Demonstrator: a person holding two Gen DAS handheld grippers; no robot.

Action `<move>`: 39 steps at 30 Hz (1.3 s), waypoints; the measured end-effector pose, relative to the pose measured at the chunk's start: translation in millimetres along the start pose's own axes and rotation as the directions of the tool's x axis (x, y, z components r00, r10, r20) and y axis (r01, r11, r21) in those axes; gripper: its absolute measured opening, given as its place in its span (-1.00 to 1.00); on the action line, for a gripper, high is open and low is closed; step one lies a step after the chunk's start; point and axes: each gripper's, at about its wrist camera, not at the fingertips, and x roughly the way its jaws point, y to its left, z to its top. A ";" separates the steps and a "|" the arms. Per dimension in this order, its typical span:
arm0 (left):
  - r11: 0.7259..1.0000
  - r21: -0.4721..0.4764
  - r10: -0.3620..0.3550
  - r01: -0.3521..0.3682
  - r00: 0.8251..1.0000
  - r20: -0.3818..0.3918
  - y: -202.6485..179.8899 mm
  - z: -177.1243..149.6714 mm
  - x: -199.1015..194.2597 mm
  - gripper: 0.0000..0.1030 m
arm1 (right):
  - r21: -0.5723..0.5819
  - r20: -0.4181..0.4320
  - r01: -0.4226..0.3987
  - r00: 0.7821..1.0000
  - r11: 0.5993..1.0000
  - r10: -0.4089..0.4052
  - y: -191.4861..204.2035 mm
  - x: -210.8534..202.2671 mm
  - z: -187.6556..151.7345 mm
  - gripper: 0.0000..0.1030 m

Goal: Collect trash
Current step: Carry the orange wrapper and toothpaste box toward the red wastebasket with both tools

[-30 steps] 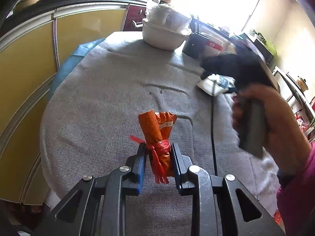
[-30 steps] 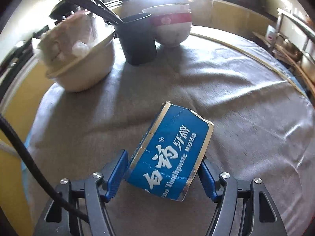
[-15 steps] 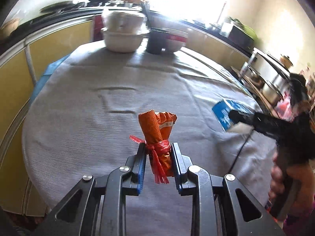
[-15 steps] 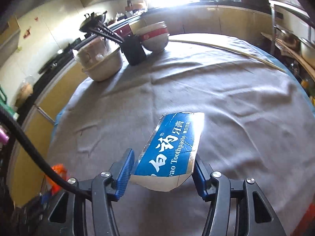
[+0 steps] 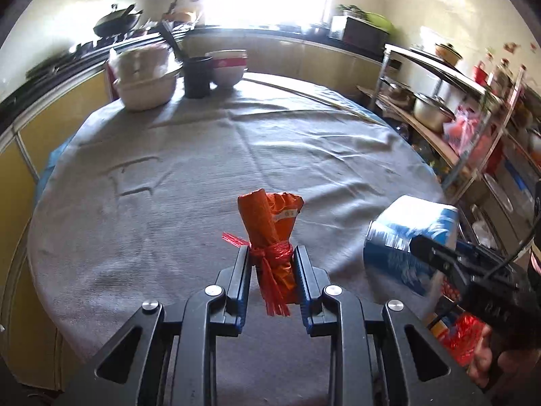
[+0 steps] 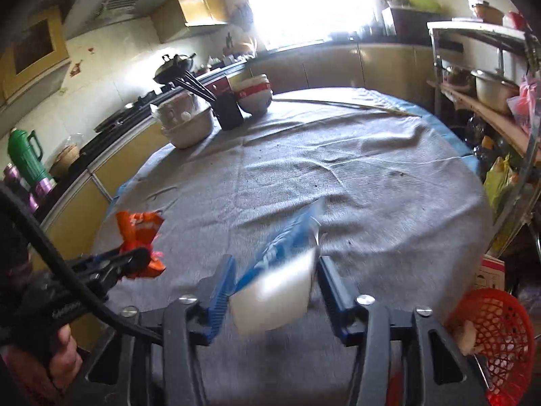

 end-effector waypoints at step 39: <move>0.998 0.064 0.004 -0.007 0.999 0.050 -36.2 -25.3 -52.3 -0.49 | -0.057 0.016 0.050 0.999 0.997 -0.049 -19.0 -24.3 -60.1 0.17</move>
